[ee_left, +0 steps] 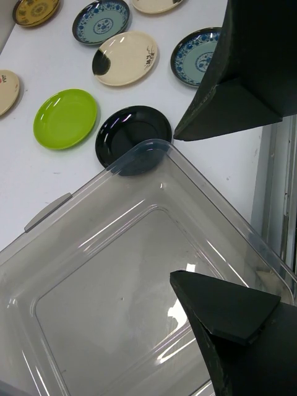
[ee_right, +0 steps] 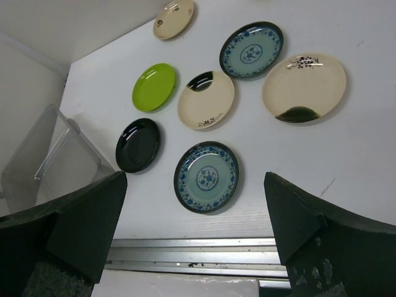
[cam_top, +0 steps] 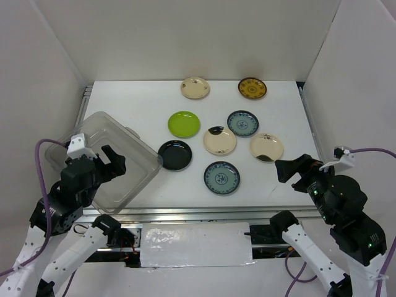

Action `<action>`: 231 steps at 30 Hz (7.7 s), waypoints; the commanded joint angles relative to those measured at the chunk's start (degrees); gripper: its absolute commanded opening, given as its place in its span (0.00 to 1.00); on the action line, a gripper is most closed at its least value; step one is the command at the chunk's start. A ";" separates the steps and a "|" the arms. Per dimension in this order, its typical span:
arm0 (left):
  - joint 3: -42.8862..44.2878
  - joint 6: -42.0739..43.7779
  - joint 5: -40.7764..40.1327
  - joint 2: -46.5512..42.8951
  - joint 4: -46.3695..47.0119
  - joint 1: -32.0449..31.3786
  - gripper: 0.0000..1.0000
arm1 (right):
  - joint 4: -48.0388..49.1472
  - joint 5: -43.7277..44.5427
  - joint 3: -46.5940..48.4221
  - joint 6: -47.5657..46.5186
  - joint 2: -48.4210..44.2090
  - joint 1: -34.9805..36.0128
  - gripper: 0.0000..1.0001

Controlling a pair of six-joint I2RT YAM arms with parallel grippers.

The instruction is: Place the plates into the plastic bin on the countertop

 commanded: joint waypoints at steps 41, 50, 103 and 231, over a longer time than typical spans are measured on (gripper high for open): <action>-0.67 5.04 8.71 3.22 6.23 -0.44 0.99 | 61.65 -37.28 -49.30 8.93 42.38 -14.18 0.00; 2.94 6.10 43.89 19.73 13.43 -0.44 0.99 | 36.95 -25.83 -38.32 9.99 19.28 -1.97 0.00; -2.33 -19.13 14.95 43.09 19.32 48.42 0.00 | 61.44 -31.38 -36.82 13.85 36.93 -9.52 1.00; 10.15 8.55 35.87 19.21 -1.15 39.55 0.99 | 68.50 -30.59 -6.32 27.56 89.84 10.34 0.16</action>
